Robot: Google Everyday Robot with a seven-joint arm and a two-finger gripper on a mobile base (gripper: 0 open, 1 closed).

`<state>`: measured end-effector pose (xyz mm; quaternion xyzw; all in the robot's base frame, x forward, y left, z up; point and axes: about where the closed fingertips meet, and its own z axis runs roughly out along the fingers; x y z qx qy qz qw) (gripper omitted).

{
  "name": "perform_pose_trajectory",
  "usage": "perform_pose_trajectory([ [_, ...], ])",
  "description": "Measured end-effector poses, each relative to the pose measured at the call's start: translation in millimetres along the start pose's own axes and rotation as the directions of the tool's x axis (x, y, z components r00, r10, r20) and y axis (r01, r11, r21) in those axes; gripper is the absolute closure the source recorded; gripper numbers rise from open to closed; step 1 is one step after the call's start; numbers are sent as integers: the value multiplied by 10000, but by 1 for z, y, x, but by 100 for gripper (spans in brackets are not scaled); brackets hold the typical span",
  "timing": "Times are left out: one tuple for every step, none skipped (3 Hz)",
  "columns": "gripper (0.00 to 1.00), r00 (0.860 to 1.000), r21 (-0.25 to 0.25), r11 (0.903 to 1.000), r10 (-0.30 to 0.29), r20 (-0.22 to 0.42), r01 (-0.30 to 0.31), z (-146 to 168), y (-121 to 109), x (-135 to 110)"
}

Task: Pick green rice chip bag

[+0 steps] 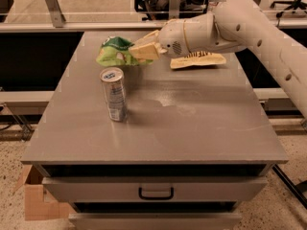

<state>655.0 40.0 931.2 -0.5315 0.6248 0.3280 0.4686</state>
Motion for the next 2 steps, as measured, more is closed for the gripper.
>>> perform_pose_trajectory([
  [100,9964,500,9976,-515,679,481,-8,-7,-17],
  [100,9964,498,9976,-515,679,482,-7,-7,-17],
])
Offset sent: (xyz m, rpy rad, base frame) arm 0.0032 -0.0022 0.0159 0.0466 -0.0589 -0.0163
